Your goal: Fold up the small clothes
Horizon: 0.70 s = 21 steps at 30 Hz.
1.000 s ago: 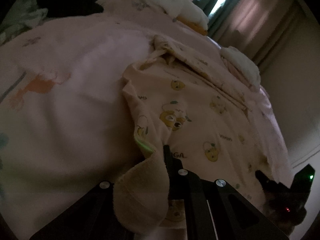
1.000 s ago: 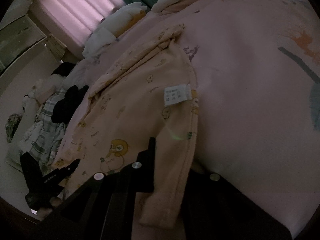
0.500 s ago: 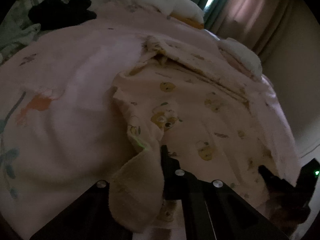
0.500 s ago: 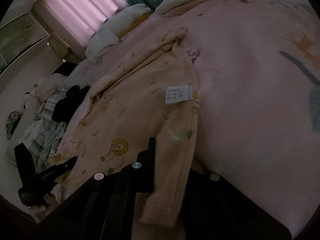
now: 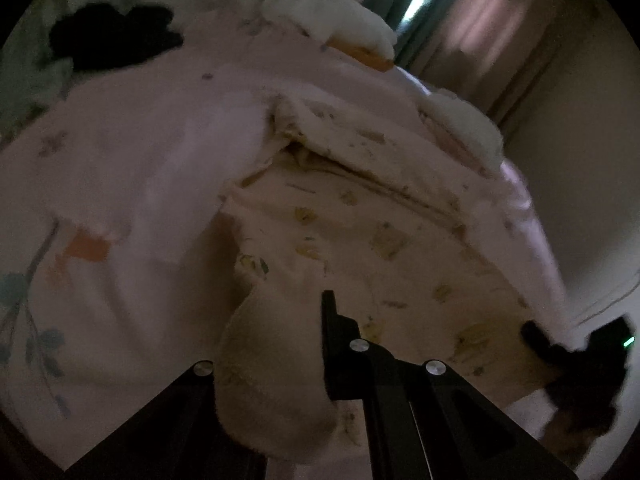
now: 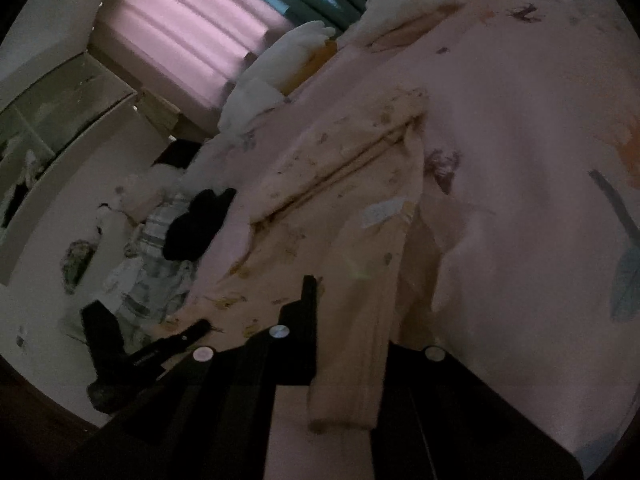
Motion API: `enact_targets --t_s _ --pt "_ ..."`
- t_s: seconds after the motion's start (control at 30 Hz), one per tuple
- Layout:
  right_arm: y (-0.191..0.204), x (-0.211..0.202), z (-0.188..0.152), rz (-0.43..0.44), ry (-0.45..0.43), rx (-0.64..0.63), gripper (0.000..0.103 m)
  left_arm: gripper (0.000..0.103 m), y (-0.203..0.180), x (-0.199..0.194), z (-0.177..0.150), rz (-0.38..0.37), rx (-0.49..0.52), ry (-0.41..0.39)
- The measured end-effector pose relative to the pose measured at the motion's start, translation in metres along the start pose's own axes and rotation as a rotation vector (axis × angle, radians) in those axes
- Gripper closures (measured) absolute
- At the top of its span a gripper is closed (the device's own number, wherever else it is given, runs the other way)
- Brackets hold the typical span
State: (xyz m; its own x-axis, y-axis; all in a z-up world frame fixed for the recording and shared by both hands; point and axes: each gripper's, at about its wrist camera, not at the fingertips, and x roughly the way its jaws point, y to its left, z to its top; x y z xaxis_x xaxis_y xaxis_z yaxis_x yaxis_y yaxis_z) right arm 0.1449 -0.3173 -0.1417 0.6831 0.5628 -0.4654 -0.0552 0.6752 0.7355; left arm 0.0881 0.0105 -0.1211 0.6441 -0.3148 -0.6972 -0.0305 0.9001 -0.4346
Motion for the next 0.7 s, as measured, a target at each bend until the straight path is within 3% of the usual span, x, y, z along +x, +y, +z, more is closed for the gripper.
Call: enact_targets --t_s 0.1,0.23,0.3,0.5,0.7 --pt "-0.003 -0.006 0.01 0.046 -0.012 0.067 0.101 0.102 0.007 -0.006 0.015 -0.075 -0.053 0.015" --pt "0.004 -0.012 0.025 0.057 -0.029 0.114 0.101 0.102 0.0 -0.01 0.032 -0.03 -0.013 0.022" --pt "0.011 -0.013 0.032 0.061 -0.04 0.113 0.101 0.102 -0.003 -0.012 0.042 -0.056 -0.017 0.024" --pt "0.032 -0.012 0.065 0.031 -0.068 0.064 0.101 0.102 -0.016 -0.007 0.085 -0.067 0.007 -0.003" --pt "0.035 0.018 0.107 -0.046 -0.068 0.031 0.101 0.102 -0.022 0.031 0.133 -0.039 0.023 -0.017"
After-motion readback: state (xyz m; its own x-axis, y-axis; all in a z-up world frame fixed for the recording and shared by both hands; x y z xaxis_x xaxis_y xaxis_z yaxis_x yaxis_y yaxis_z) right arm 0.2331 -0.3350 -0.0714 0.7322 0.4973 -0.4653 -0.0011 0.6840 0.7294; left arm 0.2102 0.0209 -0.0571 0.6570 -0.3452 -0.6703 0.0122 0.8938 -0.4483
